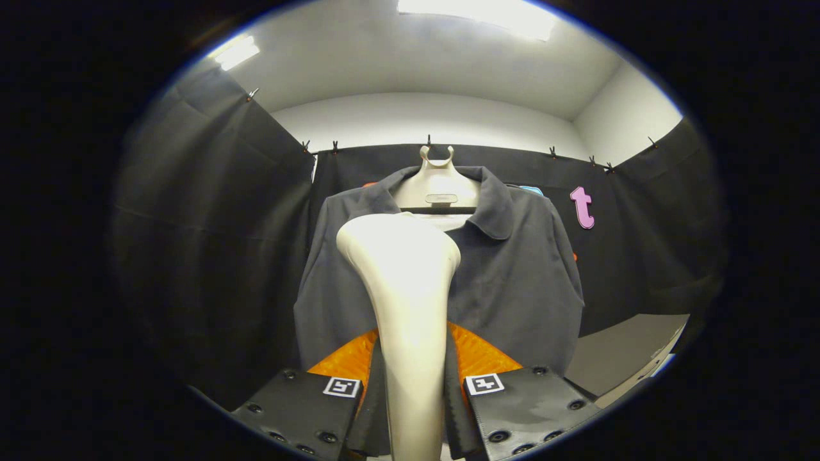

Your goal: Iron the clothes twice with a garment steamer, once on the left side and once on the right side.

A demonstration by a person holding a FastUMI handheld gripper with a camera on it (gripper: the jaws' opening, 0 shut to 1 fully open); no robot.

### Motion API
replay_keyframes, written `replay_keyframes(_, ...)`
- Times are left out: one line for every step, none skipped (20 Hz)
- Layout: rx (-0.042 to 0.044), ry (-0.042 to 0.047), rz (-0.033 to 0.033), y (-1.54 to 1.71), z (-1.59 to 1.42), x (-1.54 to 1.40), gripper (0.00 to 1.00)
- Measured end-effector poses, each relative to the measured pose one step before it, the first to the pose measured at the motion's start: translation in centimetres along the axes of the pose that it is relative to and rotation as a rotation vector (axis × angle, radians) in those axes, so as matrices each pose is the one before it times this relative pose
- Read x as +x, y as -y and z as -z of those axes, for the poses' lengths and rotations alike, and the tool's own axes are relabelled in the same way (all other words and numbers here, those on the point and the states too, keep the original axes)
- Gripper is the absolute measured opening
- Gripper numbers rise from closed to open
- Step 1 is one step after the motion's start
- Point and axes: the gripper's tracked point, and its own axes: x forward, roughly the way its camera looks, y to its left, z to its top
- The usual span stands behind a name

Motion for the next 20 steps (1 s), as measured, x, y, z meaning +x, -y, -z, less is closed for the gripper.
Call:
replay_keyframes(-0.00771,-0.00533,-0.00973,-0.658,0.167,0.951,0.46)
replay_keyframes(-0.0075,-0.01165,-0.00885,-0.519,0.196,0.786,0.46)
replay_keyframes(-0.00363,-0.00868,-0.00808,-0.584,0.327,0.419,0.46)
replay_keyframes(0.002,-0.00554,-0.00488,-0.555,0.398,0.208,0.46)
replay_keyframes(-0.0008,-0.00732,-0.0045,-0.339,0.438,0.325,0.46)
replay_keyframes(-0.00438,-0.01177,-0.00098,-0.202,0.626,0.141,0.46)
replay_keyframes(-0.00288,-0.01288,0.00035,-0.173,0.612,0.13,0.46)
replay_keyframes(-0.00105,-0.00944,-0.00377,-0.158,0.532,0.055,0.46)
replay_keyframes(0.00031,-0.00839,-0.0033,-0.132,0.368,-0.024,0.46)
replay_keyframes(-0.00025,-0.01092,-0.00259,-0.035,0.446,0.013,0.46)
replay_keyframes(-0.00038,-0.00825,0.00011,0.076,0.231,0.406,0.46)
replay_keyframes(0.0024,-0.00734,-0.00204,0.017,0.228,0.203,0.46)
replay_keyframes(0.00026,-0.00423,-0.00385,-0.134,0.149,0.08,0.46)
replay_keyframes(-0.00436,-0.00713,-0.00172,-0.073,0.108,0.045,0.46)
replay_keyframes(-0.00711,-0.0029,0.00129,0.059,0.212,0.018,0.46)
replay_keyframes(-0.00822,-0.00482,-0.0003,0.027,0.212,-0.037,0.46)
replay_keyframes(-0.0017,-0.0045,-0.0087,-0.159,0.315,-0.078,0.46)
replay_keyframes(0.00258,-0.0043,-0.01024,-0.221,0.494,-0.183,0.46)
replay_keyframes(-0.00132,-0.00759,-0.00769,-0.198,0.54,-0.473,0.46)
replay_keyframes(-0.00269,-0.01069,-0.00291,-0.004,0.653,-0.192,0.46)
